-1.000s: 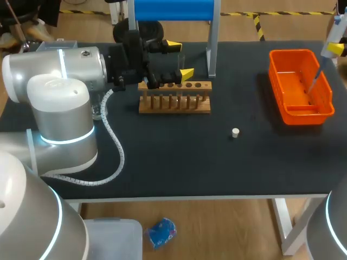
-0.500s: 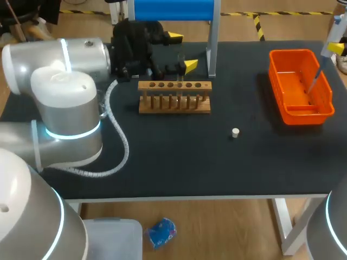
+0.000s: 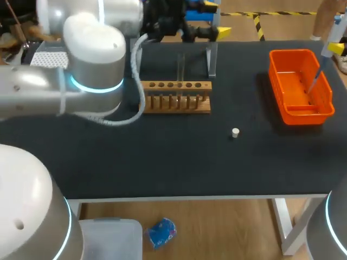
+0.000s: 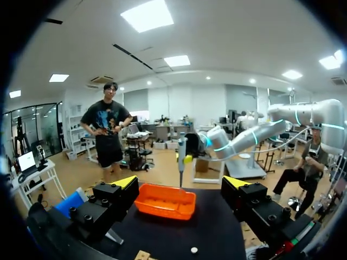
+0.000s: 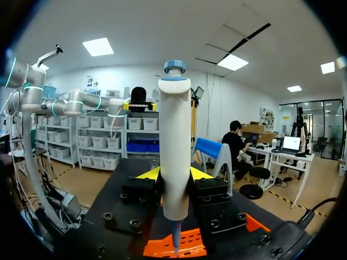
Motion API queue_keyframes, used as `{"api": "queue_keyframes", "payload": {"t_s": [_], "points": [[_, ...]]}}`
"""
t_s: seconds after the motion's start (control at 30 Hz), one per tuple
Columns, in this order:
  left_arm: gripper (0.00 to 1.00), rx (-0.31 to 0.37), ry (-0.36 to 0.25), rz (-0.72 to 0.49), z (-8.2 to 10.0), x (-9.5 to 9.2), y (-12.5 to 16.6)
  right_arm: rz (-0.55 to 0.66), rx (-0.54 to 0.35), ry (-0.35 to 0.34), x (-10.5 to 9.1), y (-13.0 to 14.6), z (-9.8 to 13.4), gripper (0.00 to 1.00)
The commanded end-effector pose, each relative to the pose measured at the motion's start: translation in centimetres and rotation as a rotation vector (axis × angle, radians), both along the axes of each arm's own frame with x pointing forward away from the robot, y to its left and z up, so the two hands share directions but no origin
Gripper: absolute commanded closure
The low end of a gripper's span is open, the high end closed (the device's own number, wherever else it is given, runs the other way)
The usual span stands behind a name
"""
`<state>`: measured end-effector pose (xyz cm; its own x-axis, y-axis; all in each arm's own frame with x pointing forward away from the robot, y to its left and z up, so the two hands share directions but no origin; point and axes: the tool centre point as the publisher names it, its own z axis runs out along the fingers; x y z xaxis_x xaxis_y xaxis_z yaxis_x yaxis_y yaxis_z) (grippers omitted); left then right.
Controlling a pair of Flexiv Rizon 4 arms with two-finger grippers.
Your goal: Invert the test tube, pick up the pipette, mount the tip to pipette, aspirate from beaker and dispense into the tube, eject the tip, return the pipette, and cap with the stopper.
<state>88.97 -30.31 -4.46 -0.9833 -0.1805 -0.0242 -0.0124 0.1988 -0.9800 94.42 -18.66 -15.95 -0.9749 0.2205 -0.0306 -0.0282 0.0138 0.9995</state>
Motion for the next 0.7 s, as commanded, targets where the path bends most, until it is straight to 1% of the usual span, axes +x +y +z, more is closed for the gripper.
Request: {"api": "queue_keyframes", "payload": {"t_s": [0.03, 0.07, 0.1, 0.17, 0.7], "points": [[0.0, 0.19, 0.05, -0.036, -0.5, 2.2, -6.8, 0.002, -0.002, 0.0, 0.1, 0.0, 0.0, 1.0], [0.0, 0.198, 0.039, -0.037, -0.7, 2.3, -7.4, 0.002, -0.002, 0.0, 0.1, 0.0, 0.0, 1.0], [0.0, 0.223, 0.03, -0.029, -1.0, 2.4, -7.8, 0.002, -0.002, 0.0, 0.1, 0.0, 0.0, 1.0], [0.0, 0.239, 0.016, 0.0, -1.6, 2.6, -8.6, 0.002, -0.002, 0.0, 0.1, 0.0, 0.0, 1.0], [0.0, 0.239, 0.016, 0.0, -1.6, 2.6, -8.6, 0.002, -0.002, 0.0, 0.1, 0.0, 0.0, 1.0]]}}
